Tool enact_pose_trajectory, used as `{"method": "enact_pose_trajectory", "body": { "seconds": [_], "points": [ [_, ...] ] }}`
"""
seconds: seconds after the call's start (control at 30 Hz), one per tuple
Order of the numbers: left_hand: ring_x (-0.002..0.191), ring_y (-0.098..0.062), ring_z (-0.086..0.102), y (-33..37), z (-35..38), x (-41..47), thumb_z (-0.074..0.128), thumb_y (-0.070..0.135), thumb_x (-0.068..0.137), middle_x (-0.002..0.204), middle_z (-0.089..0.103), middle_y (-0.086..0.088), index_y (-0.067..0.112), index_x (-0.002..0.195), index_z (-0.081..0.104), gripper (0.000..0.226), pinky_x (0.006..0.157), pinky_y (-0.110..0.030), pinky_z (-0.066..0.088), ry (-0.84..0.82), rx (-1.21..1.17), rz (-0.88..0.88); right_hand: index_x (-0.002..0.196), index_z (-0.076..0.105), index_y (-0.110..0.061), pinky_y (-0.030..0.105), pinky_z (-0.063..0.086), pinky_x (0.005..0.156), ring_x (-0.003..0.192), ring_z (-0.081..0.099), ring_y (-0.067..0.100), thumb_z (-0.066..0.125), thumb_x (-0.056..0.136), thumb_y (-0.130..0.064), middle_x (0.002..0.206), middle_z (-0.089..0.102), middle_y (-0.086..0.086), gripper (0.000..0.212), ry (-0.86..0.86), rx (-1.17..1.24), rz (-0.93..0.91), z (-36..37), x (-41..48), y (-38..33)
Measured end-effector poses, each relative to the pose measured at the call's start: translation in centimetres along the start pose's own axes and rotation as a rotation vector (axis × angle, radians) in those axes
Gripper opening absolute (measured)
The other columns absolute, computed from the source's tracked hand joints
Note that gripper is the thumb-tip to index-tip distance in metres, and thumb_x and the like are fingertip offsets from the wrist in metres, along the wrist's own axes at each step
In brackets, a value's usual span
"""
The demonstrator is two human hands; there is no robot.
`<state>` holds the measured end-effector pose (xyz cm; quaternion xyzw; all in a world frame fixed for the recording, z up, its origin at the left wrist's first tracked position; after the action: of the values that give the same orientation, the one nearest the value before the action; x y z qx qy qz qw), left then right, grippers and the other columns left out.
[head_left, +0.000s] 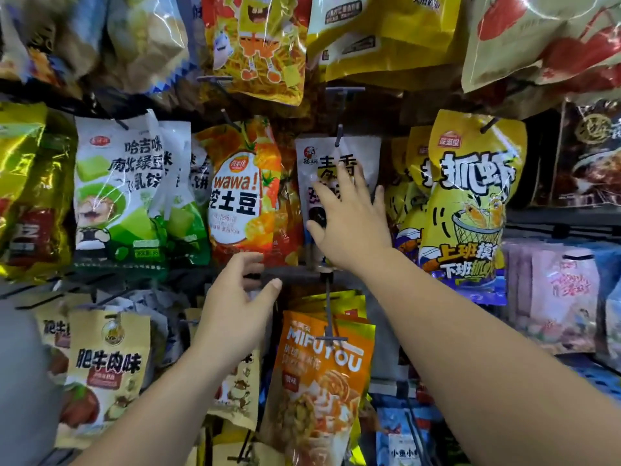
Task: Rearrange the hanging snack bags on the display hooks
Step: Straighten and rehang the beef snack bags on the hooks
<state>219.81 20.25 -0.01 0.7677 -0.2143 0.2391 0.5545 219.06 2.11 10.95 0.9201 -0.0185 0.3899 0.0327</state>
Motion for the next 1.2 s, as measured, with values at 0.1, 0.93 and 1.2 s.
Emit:
{"method": "enact_pose_trajectory", "body": {
  "seconds": [0.1,0.93,1.2],
  "points": [
    [0.11,0.005,0.055,-1.2,-1.2,-1.8,0.066,0.029,0.1,0.124,0.06,0.014,0.032,0.129,0.056,0.031,0.086,-0.025,0.045,0.025,0.04,-0.003,0.15,0.048,-0.024,0.053,0.027,0.125,0.157,0.019,0.032,0.057,0.1,-0.049,0.167,0.031,0.01,0.056,0.092,0.222,-0.029,-1.5,-4.1,-1.2],
    [0.119,-0.017,0.05,-20.5,-15.2,-13.5,0.077,0.043,0.085,0.121,0.056,0.004,0.019,0.129,0.057,0.054,0.102,-0.046,0.047,0.312,0.331,-0.334,0.166,0.01,-0.027,0.028,0.017,0.122,0.158,0.014,0.013,0.066,0.097,-0.049,0.172,0.011,-0.011,0.092,-0.416,0.972,0.457,19.1,-21.4,-12.1],
    [0.146,-0.026,0.041,-24.4,-18.0,-7.6,0.08,0.039,0.087,0.155,0.047,-0.005,0.018,0.156,0.04,0.083,0.12,-0.054,0.037,0.131,0.279,-0.326,0.154,0.041,-0.033,0.049,0.047,0.114,0.136,0.055,0.017,0.064,0.093,-0.052,0.149,0.057,-0.008,0.069,-0.099,1.028,0.753,20.5,-17.7,-12.9]
  ]
}}
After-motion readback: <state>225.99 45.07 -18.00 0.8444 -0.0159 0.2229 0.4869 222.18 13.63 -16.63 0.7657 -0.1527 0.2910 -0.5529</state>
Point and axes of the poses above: each hand's wrist, its own x-axis towards the middle knuckle, its own z-axis out of the palm, y = z × x, the point moved 8 cm from there along x, towards the middle knuckle
